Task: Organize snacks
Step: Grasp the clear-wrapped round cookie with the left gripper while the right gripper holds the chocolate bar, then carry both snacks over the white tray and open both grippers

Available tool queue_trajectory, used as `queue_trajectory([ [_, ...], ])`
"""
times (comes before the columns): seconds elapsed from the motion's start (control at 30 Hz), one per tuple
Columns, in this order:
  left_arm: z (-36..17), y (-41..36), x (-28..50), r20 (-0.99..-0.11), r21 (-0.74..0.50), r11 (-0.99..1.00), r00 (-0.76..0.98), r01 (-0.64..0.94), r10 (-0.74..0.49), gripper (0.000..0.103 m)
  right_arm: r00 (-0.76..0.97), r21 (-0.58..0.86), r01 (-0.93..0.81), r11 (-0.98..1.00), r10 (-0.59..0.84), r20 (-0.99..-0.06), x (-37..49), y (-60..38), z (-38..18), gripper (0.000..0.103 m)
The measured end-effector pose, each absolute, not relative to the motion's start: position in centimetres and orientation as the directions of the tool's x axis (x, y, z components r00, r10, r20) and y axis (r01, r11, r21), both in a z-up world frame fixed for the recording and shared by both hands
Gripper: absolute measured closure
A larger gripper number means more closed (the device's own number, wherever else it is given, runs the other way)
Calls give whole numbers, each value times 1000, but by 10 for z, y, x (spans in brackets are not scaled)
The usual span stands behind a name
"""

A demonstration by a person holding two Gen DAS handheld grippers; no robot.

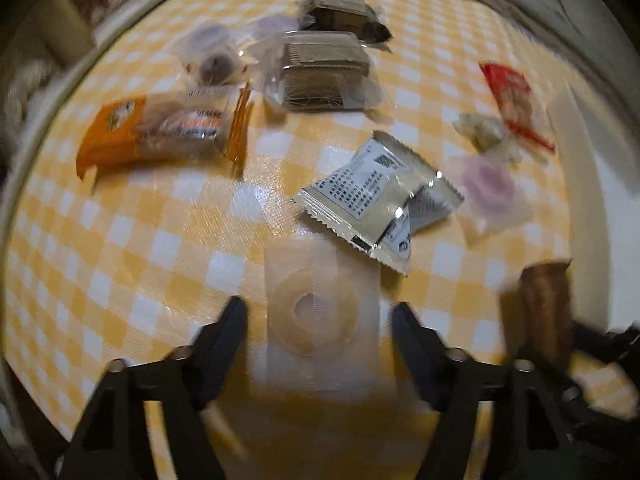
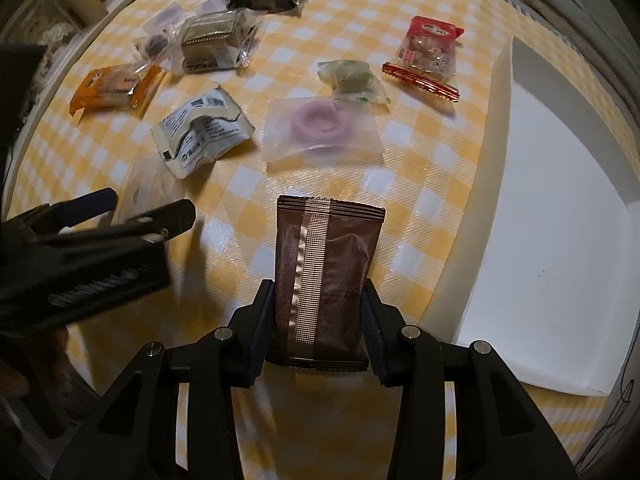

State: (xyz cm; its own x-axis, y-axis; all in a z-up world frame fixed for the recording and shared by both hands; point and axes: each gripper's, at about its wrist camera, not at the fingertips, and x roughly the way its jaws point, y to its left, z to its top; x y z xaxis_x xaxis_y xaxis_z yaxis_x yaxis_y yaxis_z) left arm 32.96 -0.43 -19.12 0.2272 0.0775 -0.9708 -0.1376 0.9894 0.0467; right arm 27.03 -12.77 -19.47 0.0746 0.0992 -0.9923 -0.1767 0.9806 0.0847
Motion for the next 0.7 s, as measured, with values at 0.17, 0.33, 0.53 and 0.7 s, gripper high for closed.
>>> queue_trajectory([
  [0.17,-186,-2,325,-973,-10,994,230,-111,16,56,78,93,-178,979,109,-991,269,-133,-195,61],
  [0.33,-174,21,321,-974,-74,987,224,-145,-41,57,85,95,-176,980,111,-990,269,-138,-192,61],
  [0.53,-130,27,319,-941,-103,985,335,-140,-51,58,168,92,-187,978,124,-978,265,-139,-166,61],
  [0.7,-82,10,312,-879,-97,993,474,-66,-54,57,314,88,-158,984,134,-940,265,-155,-120,61],
])
